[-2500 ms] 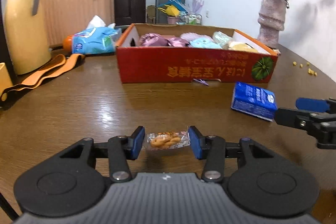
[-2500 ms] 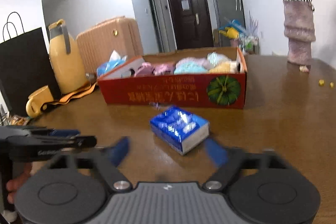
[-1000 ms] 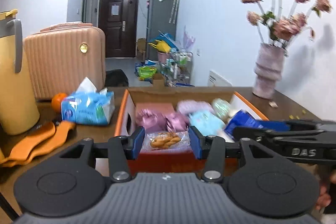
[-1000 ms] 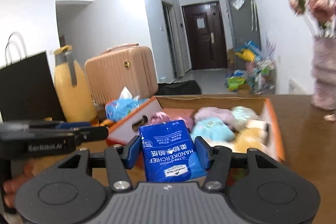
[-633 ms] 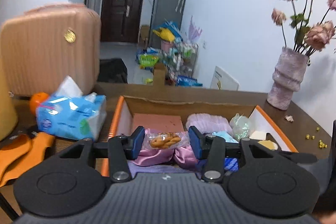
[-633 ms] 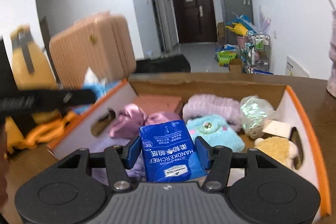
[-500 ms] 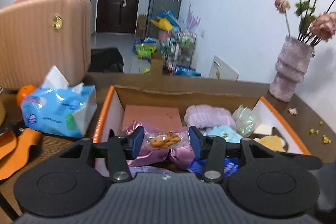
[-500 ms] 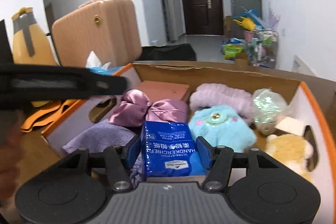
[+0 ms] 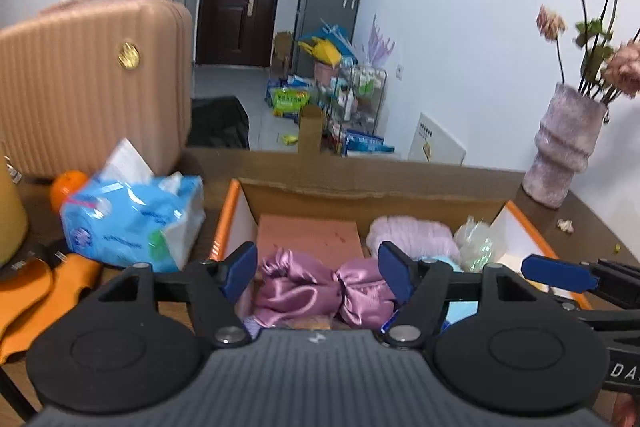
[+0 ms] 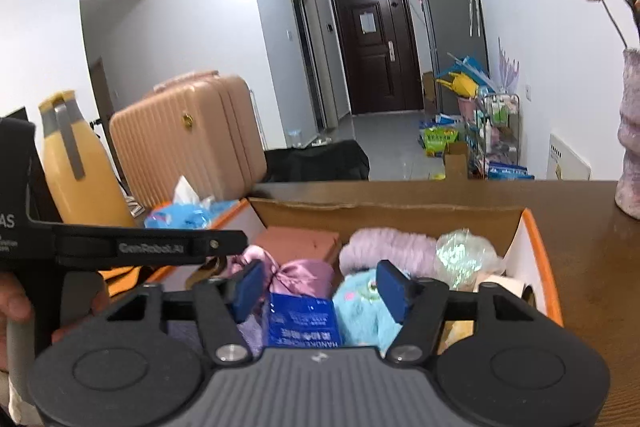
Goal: Organize soft objects
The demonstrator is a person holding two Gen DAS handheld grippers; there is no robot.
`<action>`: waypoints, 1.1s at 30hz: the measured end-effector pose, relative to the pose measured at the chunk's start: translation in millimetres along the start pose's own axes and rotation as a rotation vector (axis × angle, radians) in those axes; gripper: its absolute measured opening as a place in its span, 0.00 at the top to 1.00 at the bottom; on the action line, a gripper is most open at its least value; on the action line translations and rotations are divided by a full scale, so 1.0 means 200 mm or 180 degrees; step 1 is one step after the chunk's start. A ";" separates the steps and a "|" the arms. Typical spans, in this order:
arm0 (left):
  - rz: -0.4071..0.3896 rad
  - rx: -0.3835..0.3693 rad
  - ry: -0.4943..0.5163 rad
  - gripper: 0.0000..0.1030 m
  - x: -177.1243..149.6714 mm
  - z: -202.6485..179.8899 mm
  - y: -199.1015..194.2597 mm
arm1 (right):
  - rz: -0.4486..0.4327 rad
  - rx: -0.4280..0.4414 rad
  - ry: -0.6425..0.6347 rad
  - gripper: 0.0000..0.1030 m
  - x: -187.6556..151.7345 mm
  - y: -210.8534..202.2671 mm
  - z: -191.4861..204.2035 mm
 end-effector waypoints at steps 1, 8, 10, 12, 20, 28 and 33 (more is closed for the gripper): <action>-0.0031 0.0013 0.0010 0.32 0.02 -0.01 -0.04 | -0.0016 -0.0005 -0.0012 0.41 0.01 -0.03 0.00; -0.0226 0.0098 0.0240 0.25 0.06 -0.09 -0.35 | -0.0207 -0.0129 -0.0143 0.41 0.09 -0.30 0.03; -0.0321 0.0175 0.0363 0.22 0.04 -0.13 -0.46 | -0.0275 -0.0168 -0.0181 0.41 0.09 -0.41 0.03; -0.0403 0.0240 0.0455 0.17 0.02 -0.16 -0.56 | -0.0339 -0.0230 -0.0189 0.38 0.09 -0.52 0.03; -0.0893 0.0314 0.0638 0.00 -0.19 -0.26 -0.95 | -0.0723 -0.0631 -0.0245 0.05 -0.06 -0.91 0.01; -0.0997 0.0248 0.0627 0.00 -0.40 -0.33 -1.14 | -0.1156 -0.0683 -0.0049 0.00 -0.28 -1.19 0.01; -0.1048 0.0240 0.0604 0.00 -0.50 -0.34 -1.24 | -0.1196 -0.0732 -0.0034 0.00 -0.37 -1.30 0.02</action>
Point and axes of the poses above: each gripper's, at about its wrist camera, not at the fingertips, and y roughly the way its jaws point, z to its left, x to its top, the point moved 7 cm from there along y, roughly the way its jaws point, and after that the axes turned 14 degrees about -x, right-handed, at the moved point
